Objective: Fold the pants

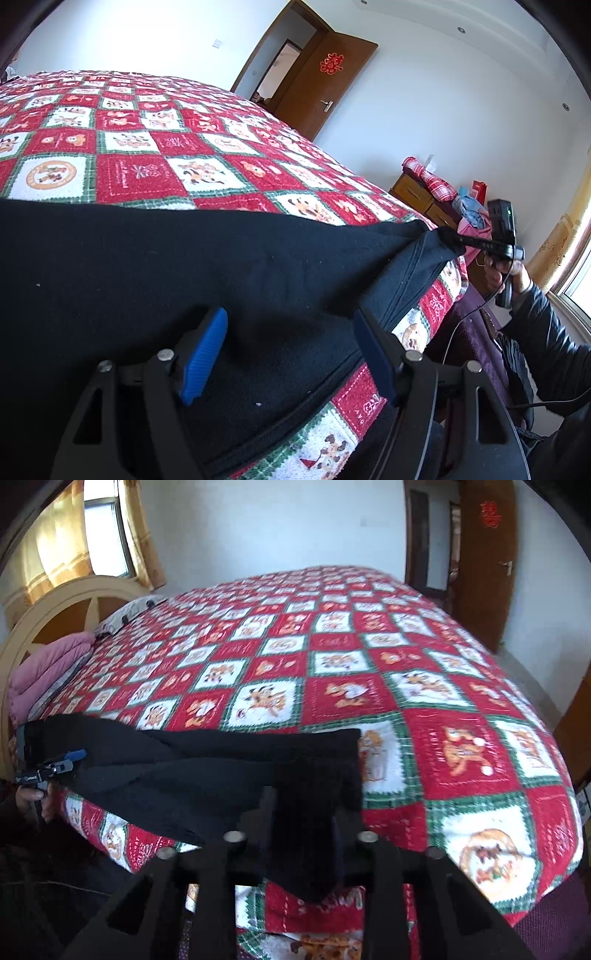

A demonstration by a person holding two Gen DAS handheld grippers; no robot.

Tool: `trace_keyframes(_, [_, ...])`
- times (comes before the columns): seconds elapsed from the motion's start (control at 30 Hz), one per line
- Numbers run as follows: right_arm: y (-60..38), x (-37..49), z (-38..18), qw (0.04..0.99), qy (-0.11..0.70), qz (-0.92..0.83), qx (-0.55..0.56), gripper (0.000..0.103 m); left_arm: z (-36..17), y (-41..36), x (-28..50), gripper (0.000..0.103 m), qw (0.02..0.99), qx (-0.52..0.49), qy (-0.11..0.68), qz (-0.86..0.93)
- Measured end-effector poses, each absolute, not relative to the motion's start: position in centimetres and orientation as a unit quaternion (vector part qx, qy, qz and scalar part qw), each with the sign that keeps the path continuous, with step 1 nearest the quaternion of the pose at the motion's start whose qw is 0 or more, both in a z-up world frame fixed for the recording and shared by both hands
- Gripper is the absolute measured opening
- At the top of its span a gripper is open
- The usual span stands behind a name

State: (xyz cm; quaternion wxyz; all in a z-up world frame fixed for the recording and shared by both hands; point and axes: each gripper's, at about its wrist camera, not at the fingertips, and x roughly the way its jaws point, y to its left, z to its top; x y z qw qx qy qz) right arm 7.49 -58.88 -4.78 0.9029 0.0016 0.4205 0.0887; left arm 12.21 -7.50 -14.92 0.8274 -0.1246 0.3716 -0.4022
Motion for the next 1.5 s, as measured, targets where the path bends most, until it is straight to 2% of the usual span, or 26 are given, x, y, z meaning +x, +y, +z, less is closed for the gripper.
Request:
trace_keyframes(0.17, [-57.2,9.8,-1.4,0.911,0.397,0.091,-0.071,0.005,-15.0,-7.4,12.1,0.074,0.829,-0.129,0.367,-0.402])
trace_keyframes(0.37, [-54.9,9.5,5.5,0.954,0.229,0.111,-0.161,0.005,-15.1,-7.5,11.9,0.074,0.834,-0.135,0.361,-0.395])
trace_keyframes(0.47, [-54.3,8.6,3.7,0.940,0.194,0.099,-0.263,0.005,-15.1,-7.5,11.8,0.074,0.836,-0.134,0.358,-0.394])
trace_keyframes(0.57, [-55.3,8.6,-0.9,0.907,0.270,0.087,-0.311,0.005,-15.1,-7.6,11.8,0.074,0.838,-0.129,0.355,-0.394])
trace_keyframes(0.6, [-56.1,8.3,-1.9,0.902,0.297,0.082,-0.304,0.005,-15.2,-7.6,11.7,0.075,0.838,-0.129,0.354,-0.395])
trace_keyframes(0.67, [-57.3,7.6,-2.0,0.903,0.328,0.088,-0.262,0.023,-15.1,-7.7,11.7,0.076,0.838,-0.125,0.353,-0.396])
trace_keyframes(0.7, [-57.9,7.2,-1.6,0.905,0.338,0.078,-0.245,0.024,-15.1,-7.8,11.7,0.077,0.838,-0.123,0.353,-0.396])
trace_keyframes(0.87, [-61.2,6.3,1.2,0.920,0.366,0.015,-0.139,0.024,-15.1,-7.9,11.7,0.078,0.840,-0.128,0.354,-0.392])
trace_keyframes(1.03, [-63.5,5.0,1.9,0.916,0.381,0.007,0.127,0.027,-15.0,-7.9,11.6,0.078,0.839,-0.129,0.354,-0.391])
trace_keyframes(1.23, [-62.8,6.3,-1.9,0.891,0.417,-0.018,0.176,0.028,-15.1,-7.9,11.7,0.079,0.839,-0.132,0.355,-0.391])
trace_keyframes(1.43, [-64.7,9.5,-5.3,0.862,0.434,0.032,0.261,0.028,-15.2,-7.9,11.6,0.079,0.841,-0.134,0.349,-0.391])
trace_keyframes(1.5, [-64.4,10.0,-6.0,0.861,0.441,0.020,0.252,0.025,-15.2,-7.8,11.5,0.079,0.842,-0.133,0.346,-0.392])
